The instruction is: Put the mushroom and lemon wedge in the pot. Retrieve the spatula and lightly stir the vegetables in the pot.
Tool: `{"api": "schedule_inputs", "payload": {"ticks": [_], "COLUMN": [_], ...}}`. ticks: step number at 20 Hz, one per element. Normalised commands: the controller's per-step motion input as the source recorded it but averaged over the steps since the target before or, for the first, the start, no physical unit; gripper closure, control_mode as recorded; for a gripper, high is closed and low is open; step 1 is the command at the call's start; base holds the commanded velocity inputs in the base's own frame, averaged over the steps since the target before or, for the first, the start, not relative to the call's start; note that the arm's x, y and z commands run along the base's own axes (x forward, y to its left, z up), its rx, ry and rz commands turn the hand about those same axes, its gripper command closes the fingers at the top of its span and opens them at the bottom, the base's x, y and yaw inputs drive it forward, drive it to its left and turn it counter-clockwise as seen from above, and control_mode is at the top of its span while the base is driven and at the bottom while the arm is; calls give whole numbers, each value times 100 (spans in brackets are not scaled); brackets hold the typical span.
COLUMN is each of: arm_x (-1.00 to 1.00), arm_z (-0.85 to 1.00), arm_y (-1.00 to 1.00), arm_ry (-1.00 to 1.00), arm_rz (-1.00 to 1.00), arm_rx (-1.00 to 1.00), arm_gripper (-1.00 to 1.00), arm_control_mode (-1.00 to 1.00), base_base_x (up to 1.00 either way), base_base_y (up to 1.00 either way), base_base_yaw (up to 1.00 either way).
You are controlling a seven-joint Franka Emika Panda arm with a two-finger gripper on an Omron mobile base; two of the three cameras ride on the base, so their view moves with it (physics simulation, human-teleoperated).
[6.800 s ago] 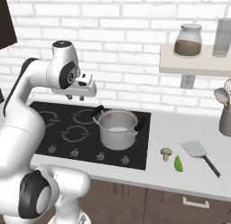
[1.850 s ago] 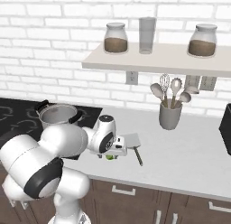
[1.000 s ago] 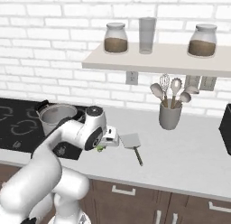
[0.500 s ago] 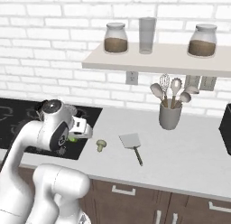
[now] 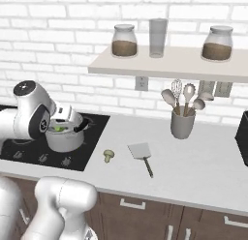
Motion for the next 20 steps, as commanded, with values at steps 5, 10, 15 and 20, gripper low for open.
{"api": "schedule_inputs", "payload": {"ticks": [5,10,15,20], "arm_x": [58,63,60,62], "arm_z": [18,-30,-71,-65], "arm_y": [41,34,35,35], "arm_ry": [0,0,0,2], "arm_rz": [0,0,0,0], "arm_rx": [0,0,0,0], "arm_gripper": [100,100,100,100], "arm_control_mode": [-100,-100,-100,-100], "base_base_x": [0,0,0,0], "base_base_y": [0,0,0,0], "base_base_yaw": [0,0,0,0]}}
